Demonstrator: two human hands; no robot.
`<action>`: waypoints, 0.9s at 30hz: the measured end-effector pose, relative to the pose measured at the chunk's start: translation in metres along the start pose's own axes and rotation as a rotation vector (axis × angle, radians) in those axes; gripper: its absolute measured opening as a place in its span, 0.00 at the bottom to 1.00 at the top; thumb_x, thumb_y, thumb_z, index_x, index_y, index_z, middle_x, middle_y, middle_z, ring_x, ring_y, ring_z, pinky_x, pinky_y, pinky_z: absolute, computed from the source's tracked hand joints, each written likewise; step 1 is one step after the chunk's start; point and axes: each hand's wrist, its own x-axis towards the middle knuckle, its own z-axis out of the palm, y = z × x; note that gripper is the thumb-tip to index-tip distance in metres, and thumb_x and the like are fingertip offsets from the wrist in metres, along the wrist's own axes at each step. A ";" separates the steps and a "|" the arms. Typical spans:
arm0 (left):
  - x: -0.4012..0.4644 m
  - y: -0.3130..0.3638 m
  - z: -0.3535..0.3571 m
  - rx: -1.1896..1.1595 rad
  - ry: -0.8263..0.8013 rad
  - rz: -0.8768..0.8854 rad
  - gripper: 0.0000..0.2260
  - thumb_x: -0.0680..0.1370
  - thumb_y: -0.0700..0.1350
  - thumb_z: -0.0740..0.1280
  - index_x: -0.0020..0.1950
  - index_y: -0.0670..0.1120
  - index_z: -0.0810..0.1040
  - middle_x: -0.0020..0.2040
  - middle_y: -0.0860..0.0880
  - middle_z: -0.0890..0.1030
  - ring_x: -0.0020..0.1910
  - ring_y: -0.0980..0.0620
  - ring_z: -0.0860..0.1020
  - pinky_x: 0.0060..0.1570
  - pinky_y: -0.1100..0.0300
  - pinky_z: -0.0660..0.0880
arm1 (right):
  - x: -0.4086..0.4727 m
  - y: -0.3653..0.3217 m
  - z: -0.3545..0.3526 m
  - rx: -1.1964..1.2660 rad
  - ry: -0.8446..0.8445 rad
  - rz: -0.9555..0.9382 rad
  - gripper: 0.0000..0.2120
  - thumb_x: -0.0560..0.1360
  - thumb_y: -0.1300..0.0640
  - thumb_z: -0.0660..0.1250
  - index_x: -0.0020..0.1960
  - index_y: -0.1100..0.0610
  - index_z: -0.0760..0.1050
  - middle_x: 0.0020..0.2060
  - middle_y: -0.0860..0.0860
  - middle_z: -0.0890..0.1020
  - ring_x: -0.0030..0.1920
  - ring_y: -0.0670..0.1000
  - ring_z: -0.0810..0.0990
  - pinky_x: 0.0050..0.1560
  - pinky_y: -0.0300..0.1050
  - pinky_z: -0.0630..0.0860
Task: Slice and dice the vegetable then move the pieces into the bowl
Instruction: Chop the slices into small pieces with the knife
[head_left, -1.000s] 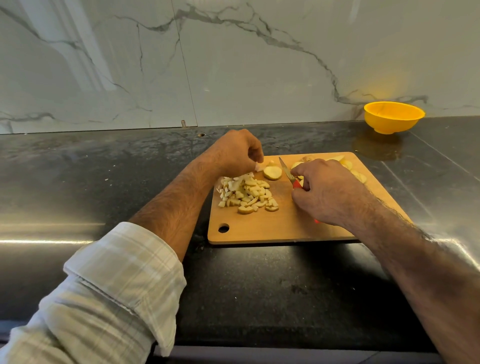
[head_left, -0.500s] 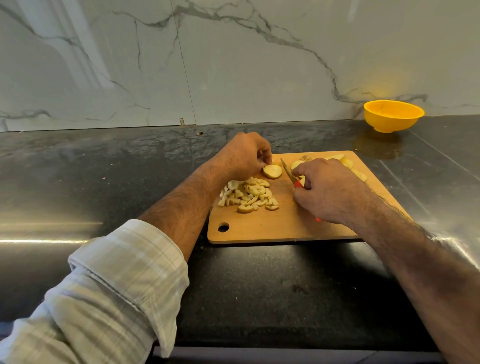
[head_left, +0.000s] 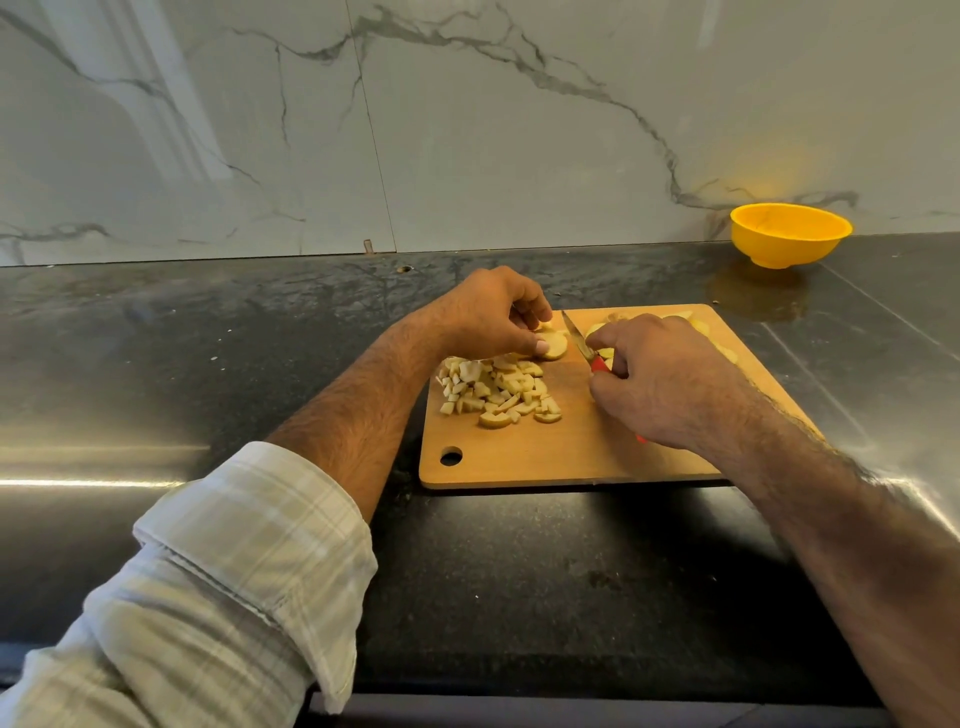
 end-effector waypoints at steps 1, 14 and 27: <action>0.000 0.000 0.000 -0.007 0.000 0.004 0.17 0.77 0.48 0.79 0.65 0.49 0.82 0.56 0.53 0.83 0.52 0.59 0.81 0.53 0.64 0.79 | -0.001 -0.001 0.000 -0.003 -0.006 0.003 0.23 0.80 0.49 0.67 0.74 0.47 0.74 0.60 0.51 0.82 0.57 0.52 0.78 0.55 0.48 0.79; 0.000 0.010 0.001 0.053 0.022 -0.009 0.14 0.74 0.49 0.81 0.57 0.46 0.87 0.51 0.55 0.85 0.48 0.60 0.83 0.54 0.61 0.82 | -0.004 -0.025 0.009 -0.092 -0.066 0.000 0.08 0.78 0.53 0.69 0.42 0.53 0.72 0.39 0.48 0.73 0.39 0.47 0.72 0.32 0.42 0.65; 0.002 0.014 0.000 0.099 0.007 -0.029 0.14 0.74 0.50 0.80 0.57 0.47 0.87 0.50 0.53 0.85 0.49 0.58 0.83 0.52 0.60 0.82 | 0.006 -0.033 -0.005 -0.056 -0.132 -0.006 0.08 0.79 0.54 0.71 0.57 0.54 0.79 0.42 0.49 0.78 0.40 0.48 0.78 0.35 0.40 0.76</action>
